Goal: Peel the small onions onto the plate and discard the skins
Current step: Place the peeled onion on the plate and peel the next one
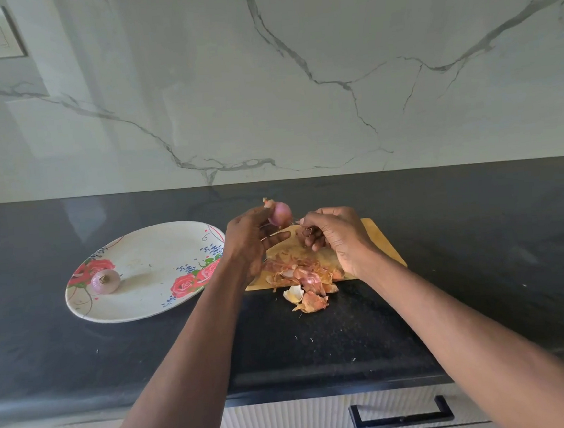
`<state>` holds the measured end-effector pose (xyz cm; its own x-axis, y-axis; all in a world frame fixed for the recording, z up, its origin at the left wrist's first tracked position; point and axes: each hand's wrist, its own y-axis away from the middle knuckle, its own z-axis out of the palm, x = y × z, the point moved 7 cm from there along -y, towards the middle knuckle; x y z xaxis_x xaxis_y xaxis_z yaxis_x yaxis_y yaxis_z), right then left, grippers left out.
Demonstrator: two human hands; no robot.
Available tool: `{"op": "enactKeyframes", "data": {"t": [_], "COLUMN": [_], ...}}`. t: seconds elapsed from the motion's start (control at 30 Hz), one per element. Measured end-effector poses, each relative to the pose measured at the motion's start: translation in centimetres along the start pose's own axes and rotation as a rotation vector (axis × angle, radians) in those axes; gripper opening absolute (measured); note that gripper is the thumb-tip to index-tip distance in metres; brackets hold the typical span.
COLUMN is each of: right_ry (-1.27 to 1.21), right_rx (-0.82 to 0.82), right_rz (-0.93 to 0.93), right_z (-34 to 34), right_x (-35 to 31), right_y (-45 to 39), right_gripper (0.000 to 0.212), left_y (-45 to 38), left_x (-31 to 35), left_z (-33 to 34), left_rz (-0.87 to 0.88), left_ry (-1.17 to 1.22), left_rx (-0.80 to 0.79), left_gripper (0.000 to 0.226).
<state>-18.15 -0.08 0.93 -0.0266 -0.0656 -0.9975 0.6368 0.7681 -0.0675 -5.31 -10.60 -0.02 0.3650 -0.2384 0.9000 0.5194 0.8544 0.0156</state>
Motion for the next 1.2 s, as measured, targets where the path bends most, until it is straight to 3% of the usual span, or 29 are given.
{"op": "enactKeyframes", "data": {"t": [0.13, 0.2, 0.3, 0.5, 0.6, 0.8, 0.87, 0.97, 1.2], "right_ry": [0.144, 0.251, 0.365, 0.327, 0.243, 0.162, 0.163, 0.217, 0.314], "right_rx": [-0.065, -0.105, -0.087, -0.008, -0.008, -0.056, -0.047, 0.017, 0.092], "right_rz": [-0.012, -0.036, -0.141, -0.304, -0.306, -0.322, -0.342, -0.42, -0.494], "right_z": [0.5, 0.9, 0.9, 0.5, 0.5, 0.9, 0.8, 0.6, 0.5], "right_x": [0.0, 0.1, -0.4, -1.6, -1.9, -2.2, -2.1, -2.3, -1.7], "right_y": [0.1, 0.3, 0.4, 0.5, 0.9, 1.2, 1.1, 1.2, 0.4], "right_gripper": [0.002, 0.013, 0.005, 0.006, 0.025, 0.004, 0.013, 0.007, 0.009], "left_y": [-0.1, 0.0, 0.2, 0.2, 0.4, 0.3, 0.4, 0.2, -0.1], "left_x": [0.1, 0.3, 0.4, 0.2, -0.1, 0.0, 0.1, 0.0, 0.0], "left_z": [-0.4, -0.4, -0.3, 0.0, 0.4, 1.1, 1.4, 1.4, 1.1], "left_rz": [-0.038, -0.039, -0.043, -0.058, -0.065, -0.026, -0.008, 0.011, 0.056], "left_ry": [0.066, 0.074, 0.097, 0.068, 0.028, -0.001, -0.011, -0.037, -0.062], "left_rx": [0.006, -0.017, -0.035, -0.075, -0.103, -0.12, -0.137, -0.153, -0.115], "left_gripper": [0.024, 0.024, 0.02, 0.023, 0.02, 0.01, 0.013, 0.022, 0.011]}}
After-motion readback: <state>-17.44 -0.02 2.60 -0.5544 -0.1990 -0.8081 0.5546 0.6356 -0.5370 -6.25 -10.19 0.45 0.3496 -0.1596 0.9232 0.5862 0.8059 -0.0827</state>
